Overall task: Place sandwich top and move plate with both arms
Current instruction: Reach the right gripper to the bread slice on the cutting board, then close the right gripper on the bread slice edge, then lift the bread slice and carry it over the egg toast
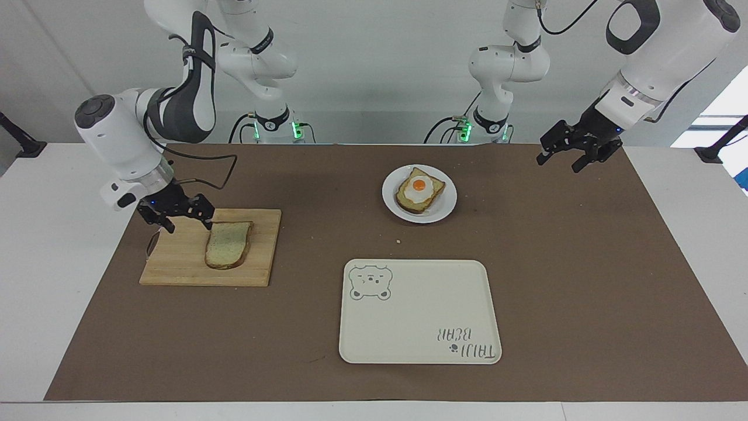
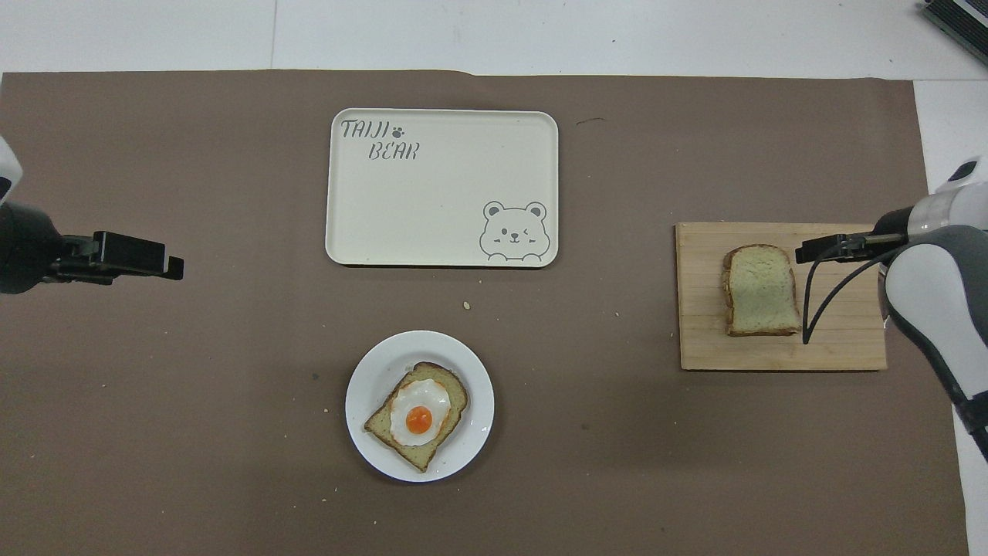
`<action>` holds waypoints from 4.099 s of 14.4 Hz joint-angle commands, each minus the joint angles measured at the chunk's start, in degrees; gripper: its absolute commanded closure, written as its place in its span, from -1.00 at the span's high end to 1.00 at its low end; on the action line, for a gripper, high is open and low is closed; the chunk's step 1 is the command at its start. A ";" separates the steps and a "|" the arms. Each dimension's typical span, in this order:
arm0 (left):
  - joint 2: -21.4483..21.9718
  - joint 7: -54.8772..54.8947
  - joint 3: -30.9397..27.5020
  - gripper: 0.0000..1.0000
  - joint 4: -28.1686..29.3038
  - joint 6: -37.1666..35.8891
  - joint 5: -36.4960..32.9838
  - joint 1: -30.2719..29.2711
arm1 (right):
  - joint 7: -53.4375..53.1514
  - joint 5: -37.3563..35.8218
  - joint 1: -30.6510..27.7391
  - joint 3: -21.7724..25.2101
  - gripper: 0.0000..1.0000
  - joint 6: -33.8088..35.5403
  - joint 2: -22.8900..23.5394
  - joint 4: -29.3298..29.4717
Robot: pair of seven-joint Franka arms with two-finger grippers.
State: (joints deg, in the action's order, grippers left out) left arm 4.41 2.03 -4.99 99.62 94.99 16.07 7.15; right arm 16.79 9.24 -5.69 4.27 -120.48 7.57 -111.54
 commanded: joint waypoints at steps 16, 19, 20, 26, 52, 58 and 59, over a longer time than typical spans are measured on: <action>1.13 -0.62 -0.20 1.00 0.84 0.29 0.01 0.05 | 11.95 6.58 -2.58 -0.40 0.70 -5.91 6.58 -5.97; 1.04 -0.62 -0.20 1.00 0.84 0.29 0.01 0.05 | 11.43 6.58 -2.49 -0.40 0.50 -5.82 6.49 -6.14; 1.13 -0.62 -0.20 1.00 0.84 0.29 0.01 0.05 | 11.43 6.58 -2.49 -0.40 0.50 -5.82 6.58 -6.32; 1.04 -0.62 -0.20 1.00 0.84 0.29 0.01 0.05 | 9.07 6.58 -2.40 -0.31 -1.00 -5.56 6.58 -6.32; 1.04 -0.62 -0.20 1.00 0.84 0.29 0.01 0.05 | 9.32 11.84 -2.49 -0.75 -1.00 21.41 0.86 8.27; 1.13 -0.62 -0.20 1.00 0.84 0.29 0.01 0.05 | 7.04 15.28 -0.04 -2.33 -1.00 25.02 0.60 8.09; 1.13 -0.62 -0.20 1.00 0.84 0.29 0.01 0.05 | 5.38 15.72 1.19 -2.33 -1.00 25.12 0.60 8.09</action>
State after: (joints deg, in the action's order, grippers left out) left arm 4.42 2.00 -4.99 99.62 94.98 16.07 7.15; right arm 25.00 23.38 -5.84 2.38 -96.50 8.10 -103.95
